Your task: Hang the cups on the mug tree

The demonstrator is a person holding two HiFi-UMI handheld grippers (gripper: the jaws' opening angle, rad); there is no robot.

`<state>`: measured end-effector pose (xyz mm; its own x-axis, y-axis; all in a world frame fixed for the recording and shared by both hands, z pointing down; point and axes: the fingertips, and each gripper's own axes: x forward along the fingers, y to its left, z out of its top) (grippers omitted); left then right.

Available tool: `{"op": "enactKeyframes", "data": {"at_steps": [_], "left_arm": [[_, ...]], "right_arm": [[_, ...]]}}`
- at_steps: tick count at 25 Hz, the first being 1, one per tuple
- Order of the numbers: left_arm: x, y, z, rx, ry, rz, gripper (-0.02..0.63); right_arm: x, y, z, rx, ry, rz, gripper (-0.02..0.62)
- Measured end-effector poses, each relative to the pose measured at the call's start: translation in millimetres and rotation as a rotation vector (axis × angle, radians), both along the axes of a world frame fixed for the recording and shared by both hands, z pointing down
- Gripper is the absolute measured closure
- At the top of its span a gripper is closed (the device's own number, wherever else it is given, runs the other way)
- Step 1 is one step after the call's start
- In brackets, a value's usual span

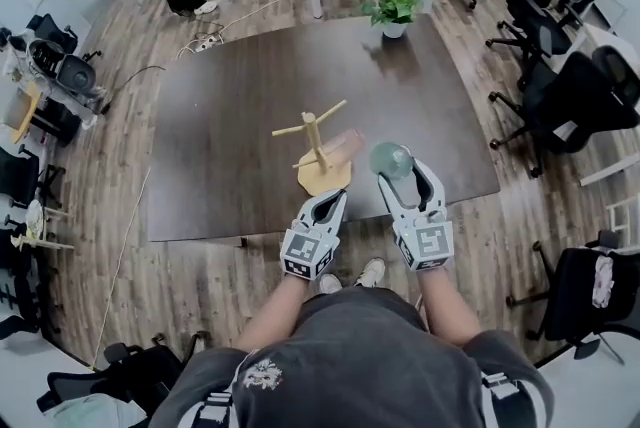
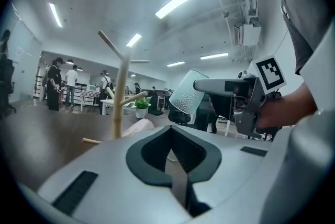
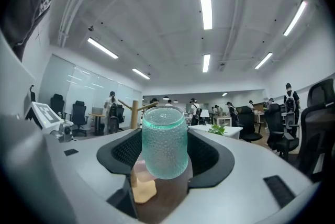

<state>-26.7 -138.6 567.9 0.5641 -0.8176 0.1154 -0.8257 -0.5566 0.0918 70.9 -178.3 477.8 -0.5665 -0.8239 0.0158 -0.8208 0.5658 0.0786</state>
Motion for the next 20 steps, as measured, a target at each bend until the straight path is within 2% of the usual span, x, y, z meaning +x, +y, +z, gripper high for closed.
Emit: {"op": "enactKeyframes", "data": {"at_steps": [9,13,20], "left_arm": [[-49.5,14.6,-7.4,0.023,0.038,-0.096,0.6],[-65.1,22.8,-9.6,0.032,0.036,-0.117,0.6],[-94.3,32.1,-1.5,0.02,0.04,-0.171,0.6]], "right_arm": [[-69.1,32.0,-35.9,0.086,-0.029,-0.164,0.307],[-92.0,39.6,-31.5,0.078,-0.018,-0.198,0.307],[-111.7,31.8,-6.3,0.018,-0.003,-0.204,0.307]]}}
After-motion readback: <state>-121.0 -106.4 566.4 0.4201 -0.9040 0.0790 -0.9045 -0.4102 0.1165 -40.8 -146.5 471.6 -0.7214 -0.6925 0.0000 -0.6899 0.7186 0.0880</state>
